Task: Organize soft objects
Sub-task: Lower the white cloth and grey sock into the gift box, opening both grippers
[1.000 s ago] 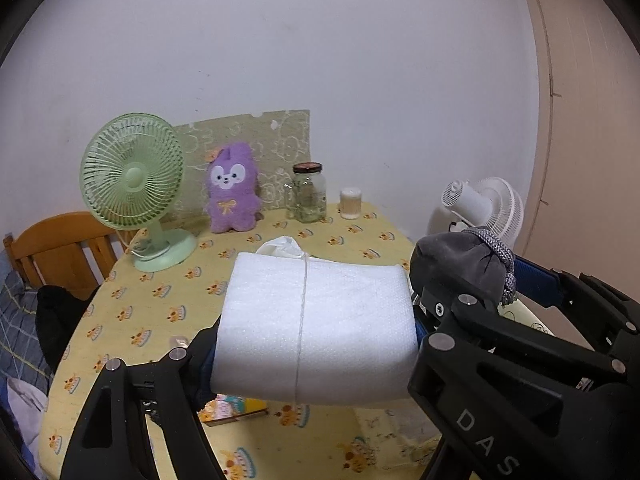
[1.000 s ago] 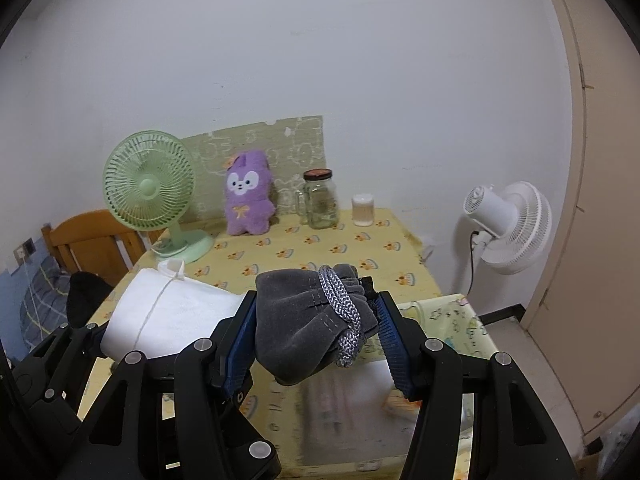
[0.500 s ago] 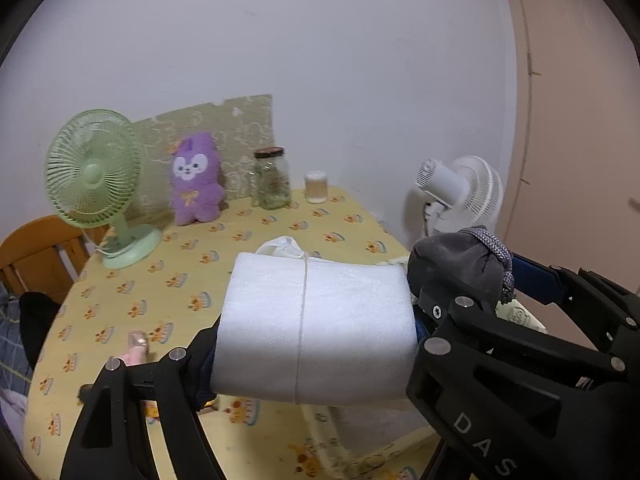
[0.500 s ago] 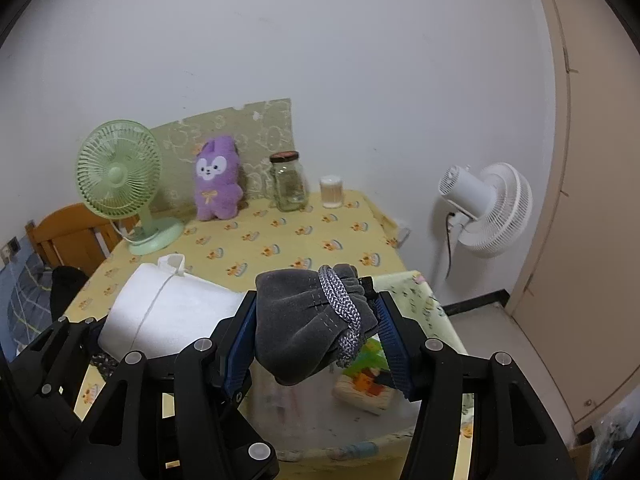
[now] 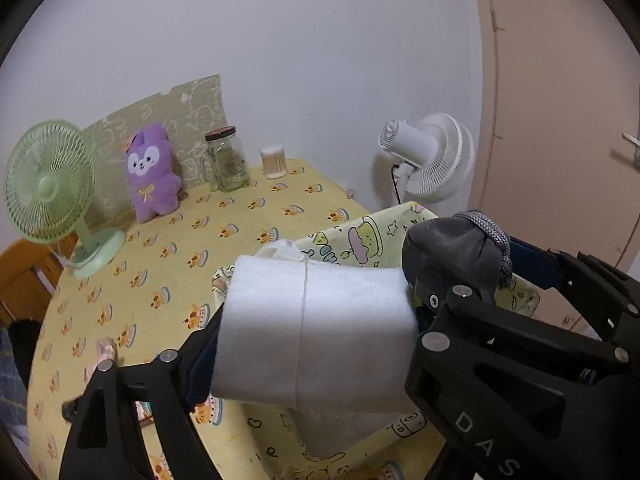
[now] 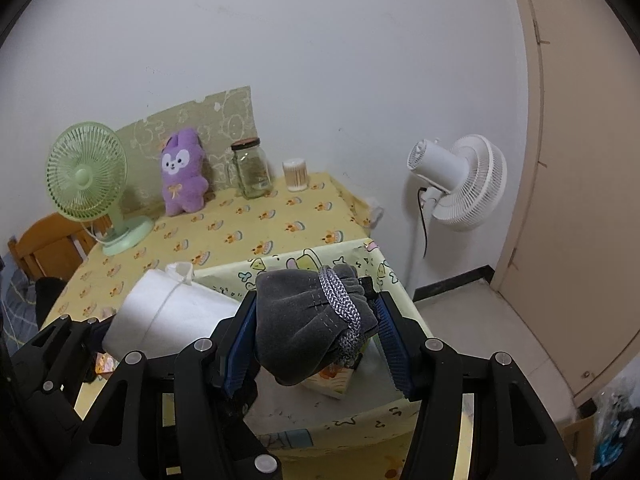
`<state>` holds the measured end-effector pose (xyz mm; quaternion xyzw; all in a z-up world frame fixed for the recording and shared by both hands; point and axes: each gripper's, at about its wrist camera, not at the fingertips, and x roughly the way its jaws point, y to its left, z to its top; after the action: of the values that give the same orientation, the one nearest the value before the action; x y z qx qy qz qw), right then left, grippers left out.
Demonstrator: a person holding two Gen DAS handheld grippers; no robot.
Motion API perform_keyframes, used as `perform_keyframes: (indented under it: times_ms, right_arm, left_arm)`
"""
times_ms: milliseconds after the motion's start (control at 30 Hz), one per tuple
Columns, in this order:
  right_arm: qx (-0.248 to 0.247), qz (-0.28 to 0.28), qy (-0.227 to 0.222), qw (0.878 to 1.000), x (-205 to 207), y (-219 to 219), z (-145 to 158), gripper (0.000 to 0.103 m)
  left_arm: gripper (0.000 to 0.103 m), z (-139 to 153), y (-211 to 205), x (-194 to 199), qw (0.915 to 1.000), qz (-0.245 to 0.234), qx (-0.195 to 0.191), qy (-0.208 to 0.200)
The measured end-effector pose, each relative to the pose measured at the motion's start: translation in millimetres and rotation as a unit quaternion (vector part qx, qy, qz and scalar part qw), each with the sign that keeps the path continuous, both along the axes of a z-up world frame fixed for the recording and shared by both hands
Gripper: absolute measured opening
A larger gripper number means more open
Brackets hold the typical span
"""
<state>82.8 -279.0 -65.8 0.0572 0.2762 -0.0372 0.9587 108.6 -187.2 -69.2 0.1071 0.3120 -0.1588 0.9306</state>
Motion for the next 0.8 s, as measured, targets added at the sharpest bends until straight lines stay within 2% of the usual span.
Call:
perform_keyframes:
  times_ms: [300,600,633,767,800]
  right_arm:
    - [0.009,0.002,0.012,1.000,2.8,-6.2,-11.6,0.060]
    - [0.014,0.013,0.024,1.000,6.6,-3.5,-16.9,0.061]
    - [0.011,0.012,0.026,1.000,6.4,-2.2,-16.9,0.063]
    - [0.005,0.008,0.014,1.000,1.2,1.6,-14.9,0.087]
    - [0.006,0.009,0.014,1.000,0.0,3.4,-14.5,0.088]
  left_arm:
    - [0.095,-8.8,-6.0,-0.4,0.9996,-0.006,0.028,0.005]
    - [0.096,-11.9,-4.2,-3.6,0.9990,-0.025,0.034,0.011]
    - [0.096,-12.3,-3.3,-3.4,0.9991,-0.026,0.032,0.013]
    - [0.096,-12.6,3.6,-4.6,0.9993,-0.030,0.017,0.018]
    - [0.096,-12.6,4.5,-5.2,0.9992,-0.031,0.016,0.018]
